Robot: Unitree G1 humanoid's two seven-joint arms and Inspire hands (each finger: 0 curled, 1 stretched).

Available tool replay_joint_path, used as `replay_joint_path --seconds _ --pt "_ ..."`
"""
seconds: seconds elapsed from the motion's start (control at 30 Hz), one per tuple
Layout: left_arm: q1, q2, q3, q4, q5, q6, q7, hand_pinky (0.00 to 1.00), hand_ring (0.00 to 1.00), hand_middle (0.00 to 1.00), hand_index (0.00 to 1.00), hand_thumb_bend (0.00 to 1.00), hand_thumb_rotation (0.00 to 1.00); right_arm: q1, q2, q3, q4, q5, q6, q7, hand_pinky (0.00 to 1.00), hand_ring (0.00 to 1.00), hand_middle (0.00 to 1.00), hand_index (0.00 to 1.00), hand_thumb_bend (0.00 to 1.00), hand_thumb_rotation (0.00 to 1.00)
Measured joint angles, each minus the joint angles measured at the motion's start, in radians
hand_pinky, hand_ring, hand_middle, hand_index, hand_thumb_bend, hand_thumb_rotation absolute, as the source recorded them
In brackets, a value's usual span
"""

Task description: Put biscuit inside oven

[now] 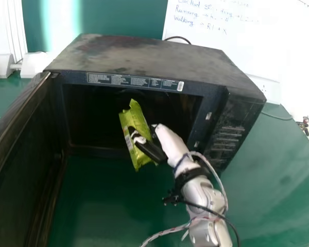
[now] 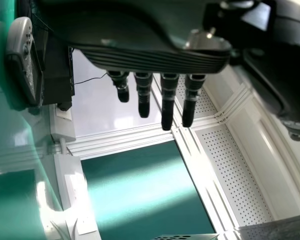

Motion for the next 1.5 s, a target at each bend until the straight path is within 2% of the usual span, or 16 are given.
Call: replay_joint_path --seconds 0.33,0.37,0.43,0.5,0.6,0.67,0.73,0.77,0.83,0.93,1.0,1.13,1.2,1.3,1.5 --pt "0.002 -0.006 0.000 -0.006 0.002 0.000 0.000 1.00 0.95 0.88 0.88 1.00 1.00 -0.111 0.007 0.024 0.138 -0.015 0.003 -0.017 0.30 0.40 0.45 0.50 0.52 0.01" --pt "0.002 -0.006 0.000 -0.008 0.002 0.000 0.000 1.00 0.95 0.88 0.89 1.00 1.00 -0.123 0.007 0.027 0.150 -0.017 0.002 -0.018 0.32 0.41 0.46 0.49 0.51 0.09" --pt "0.004 -0.006 0.000 -0.012 0.002 0.000 0.000 1.00 0.95 0.88 0.89 1.00 1.00 -0.146 0.008 0.031 0.176 -0.017 0.001 -0.020 0.35 0.44 0.48 0.49 0.50 0.15" --pt "0.005 -0.007 0.000 -0.013 0.001 0.000 0.000 1.00 0.95 0.88 0.89 1.00 1.00 -0.162 0.010 0.031 0.198 -0.016 0.001 -0.023 0.33 0.43 0.48 0.49 0.50 0.16" --pt "0.006 -0.007 0.000 -0.013 0.001 0.000 0.000 1.00 0.95 0.88 0.88 1.00 1.00 -0.185 0.025 0.029 0.232 -0.008 0.007 -0.029 0.25 0.34 0.42 0.48 0.50 0.17" --pt "0.006 -0.008 0.000 -0.014 0.001 0.000 0.000 1.00 0.95 0.88 0.88 1.00 1.00 -0.202 0.032 0.030 0.254 -0.007 0.017 -0.030 0.25 0.34 0.41 0.48 0.50 0.17" --pt "0.008 -0.010 0.000 -0.018 0.001 0.000 0.000 1.00 0.95 0.88 0.88 1.00 1.00 -0.222 0.031 0.030 0.275 -0.008 0.020 -0.032 0.27 0.37 0.46 0.49 0.50 0.17" --pt "0.009 -0.011 0.000 -0.020 0.001 0.000 0.000 1.00 0.95 0.88 0.88 1.00 1.00 -0.232 0.031 0.031 0.289 -0.008 0.017 -0.034 0.29 0.39 0.47 0.56 0.54 0.28" --pt "0.010 -0.012 0.000 -0.021 0.001 0.000 0.000 1.00 0.95 0.88 0.88 1.00 1.00 -0.254 0.028 0.036 0.319 -0.009 0.008 -0.040 0.28 0.38 0.47 0.56 0.55 0.37" --pt "0.013 -0.015 0.000 -0.025 0.002 0.000 0.000 1.00 0.95 0.88 0.88 1.00 1.00 -0.275 0.026 0.038 0.375 -0.009 -0.031 -0.065 0.29 0.38 0.46 0.56 0.53 0.35" --pt "0.014 -0.016 0.000 -0.028 0.002 0.000 0.000 1.00 0.95 0.88 0.88 1.00 1.00 -0.290 0.025 0.039 0.416 -0.007 -0.056 -0.073 0.33 0.42 0.48 0.54 0.51 0.37" --pt "0.016 -0.017 0.000 -0.031 0.001 0.000 0.000 1.00 0.95 0.88 0.88 1.00 1.00 -0.340 0.025 0.042 0.507 0.002 -0.080 -0.076 0.46 0.55 0.58 0.61 0.50 0.37" --pt "0.018 -0.017 0.000 -0.031 0.001 0.000 -0.001 1.00 0.95 0.88 0.88 1.00 1.00 -0.370 0.025 0.049 0.556 0.002 -0.095 -0.084 0.45 0.54 0.57 0.60 0.48 0.37" --pt "0.021 -0.017 0.000 -0.031 0.000 0.000 -0.002 1.00 0.95 0.88 0.88 1.00 1.00 -0.402 0.025 0.055 0.617 0.002 -0.120 -0.093 0.38 0.48 0.51 0.54 0.44 0.38" --pt "0.025 -0.020 0.000 -0.034 0.002 -0.001 -0.002 1.00 0.95 0.88 0.88 0.99 1.00 -0.469 0.032 0.057 0.741 0.016 -0.151 -0.128 0.38 0.49 0.51 0.50 0.48 0.34"
